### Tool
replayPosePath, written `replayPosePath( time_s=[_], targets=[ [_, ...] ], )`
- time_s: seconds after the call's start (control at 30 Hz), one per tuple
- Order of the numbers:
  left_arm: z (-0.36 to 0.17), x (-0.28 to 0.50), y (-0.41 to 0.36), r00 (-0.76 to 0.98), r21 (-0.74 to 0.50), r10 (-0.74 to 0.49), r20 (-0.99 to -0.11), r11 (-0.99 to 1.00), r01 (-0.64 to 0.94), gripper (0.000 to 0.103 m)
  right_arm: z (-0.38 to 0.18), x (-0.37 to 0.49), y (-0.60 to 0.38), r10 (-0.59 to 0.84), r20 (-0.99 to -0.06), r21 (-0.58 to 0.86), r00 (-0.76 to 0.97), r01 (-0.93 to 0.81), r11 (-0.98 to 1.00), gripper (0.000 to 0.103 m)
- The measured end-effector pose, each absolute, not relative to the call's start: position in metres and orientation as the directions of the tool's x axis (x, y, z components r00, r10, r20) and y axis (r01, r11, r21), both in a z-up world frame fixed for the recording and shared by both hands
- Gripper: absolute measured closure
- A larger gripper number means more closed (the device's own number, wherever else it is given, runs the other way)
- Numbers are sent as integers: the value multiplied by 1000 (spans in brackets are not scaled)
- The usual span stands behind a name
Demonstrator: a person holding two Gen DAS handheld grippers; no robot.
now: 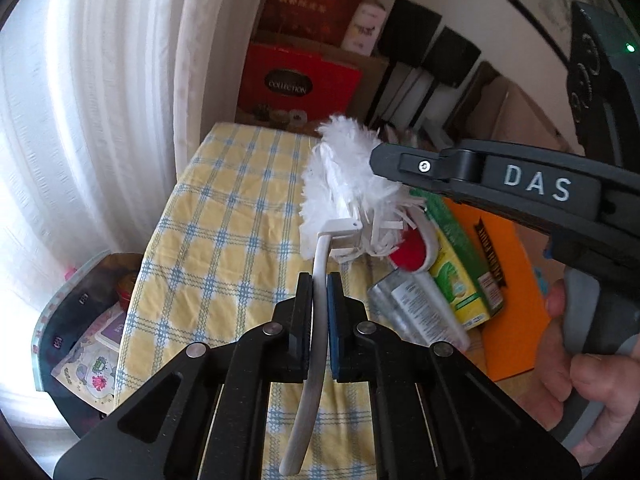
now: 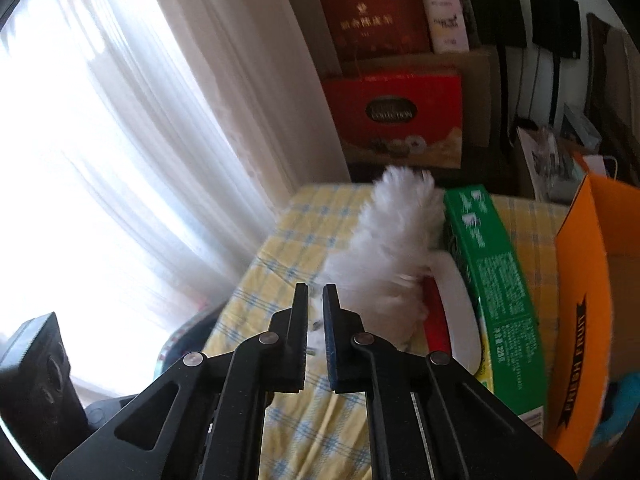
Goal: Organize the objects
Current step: 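Close the left gripper on the white handle while the right gripper grips the fluffy head, then lift and carry the feather duster with both grippers over the cardboard box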
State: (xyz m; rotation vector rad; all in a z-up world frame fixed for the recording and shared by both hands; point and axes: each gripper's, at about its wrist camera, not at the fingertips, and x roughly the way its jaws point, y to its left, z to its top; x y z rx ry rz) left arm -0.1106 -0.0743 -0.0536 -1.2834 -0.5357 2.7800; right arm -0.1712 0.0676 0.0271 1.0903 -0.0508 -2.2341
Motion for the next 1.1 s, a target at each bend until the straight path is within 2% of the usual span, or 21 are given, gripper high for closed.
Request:
replayPosePath(
  time_s=[0.17,0.2,0.23,0.3,0.37,0.43,0.47,0.5,0.6,0.7,0.93,1.0,1.1],
  targets=[
    [-55,-108,-74,-653,-330,178,-736,-937,117,96,27,-176,77,-549,-708,327,-445,483,-812,96],
    [-55,-106,-74,-651,-333,180,-737,-936,118,96,24,-179,79,-547,-714,340,-436,468,-816,93],
    [-55,-105,-75,-650,-336,182,-737,-934,120,96,20,-180,82,-546,-721,351,-426,455,-818,89],
    [-56,-105,-76,-648,-344,186,-738,-931,125,96,9,-184,85,-537,-741,366,-403,428,-826,72],
    [-56,-104,-75,-649,-343,184,-738,-931,126,96,0,-185,86,-546,-750,391,-373,415,-822,68],
    [-56,-104,-75,-651,-348,187,-736,-929,126,96,-8,-185,85,-567,-751,427,-339,406,-808,60],
    [-56,-103,-75,-652,-351,189,-734,-928,126,96,-10,-185,84,-570,-753,433,-328,407,-805,52],
    [-56,-103,-75,-652,-351,189,-734,-928,126,96,-12,-185,81,-566,-758,428,-324,407,-807,51],
    [-55,-101,-75,-657,-352,187,-730,-927,127,96,-14,-183,77,-561,-765,424,-316,408,-808,51],
    [-52,-98,-79,-665,-367,189,-722,-920,136,96,-15,-183,77,-565,-767,432,-304,406,-805,57],
    [-47,-88,-81,-682,-387,194,-705,-911,140,96,-20,-184,79,-586,-761,475,-279,376,-796,56],
    [-44,-87,-81,-688,-385,190,-700,-912,140,96,-15,-182,79,-591,-753,471,-290,389,-792,66],
    [-36,-84,-81,-702,-387,189,-686,-912,132,96,-2,-176,76,-576,-752,430,-320,424,-797,74]
  ],
)
